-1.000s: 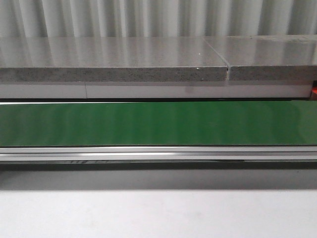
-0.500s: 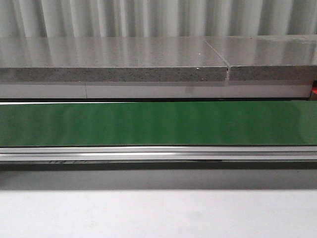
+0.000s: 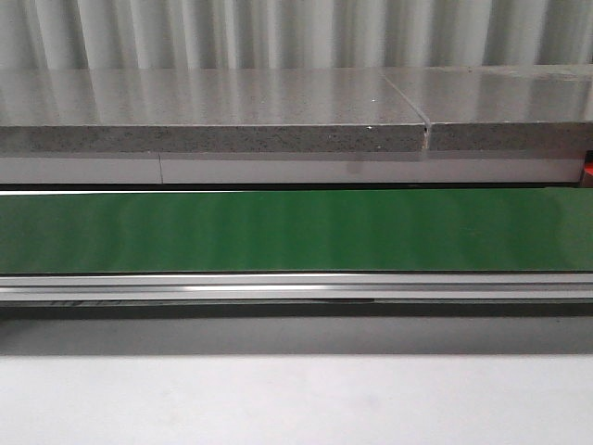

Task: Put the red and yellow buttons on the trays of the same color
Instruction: 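Lower the left gripper toward a red button in the cluster, then grasp the red button and set it on the green belt, then move the left gripper back and grasp a yellow button, then lower the yellow button onto the belt and open the left gripper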

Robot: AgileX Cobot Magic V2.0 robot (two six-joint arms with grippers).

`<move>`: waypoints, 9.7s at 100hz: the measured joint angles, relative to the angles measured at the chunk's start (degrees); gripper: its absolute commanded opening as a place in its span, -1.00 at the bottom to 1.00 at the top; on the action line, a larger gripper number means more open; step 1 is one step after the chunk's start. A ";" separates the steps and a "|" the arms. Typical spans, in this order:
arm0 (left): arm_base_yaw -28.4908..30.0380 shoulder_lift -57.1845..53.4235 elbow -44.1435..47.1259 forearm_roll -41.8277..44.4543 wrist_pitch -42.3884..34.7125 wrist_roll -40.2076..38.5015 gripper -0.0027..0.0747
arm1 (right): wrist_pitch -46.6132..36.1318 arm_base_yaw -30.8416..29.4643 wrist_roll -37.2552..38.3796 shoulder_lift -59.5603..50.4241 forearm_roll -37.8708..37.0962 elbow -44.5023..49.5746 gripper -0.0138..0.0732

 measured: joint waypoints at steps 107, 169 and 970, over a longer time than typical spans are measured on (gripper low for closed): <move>0.49 21.85 -5.02 -0.18 -5.27 0.00 0.75 | 0.00 0.00 0.00 0.00 0.00 0.00 -0.84; 0.49 17.79 -5.02 -0.66 -3.49 0.00 -0.98 | 0.00 0.00 0.00 0.00 0.00 0.00 -0.84; -23.22 14.93 -18.40 9.59 13.34 9.05 0.51 | 0.00 0.00 0.00 0.00 0.00 0.00 -0.84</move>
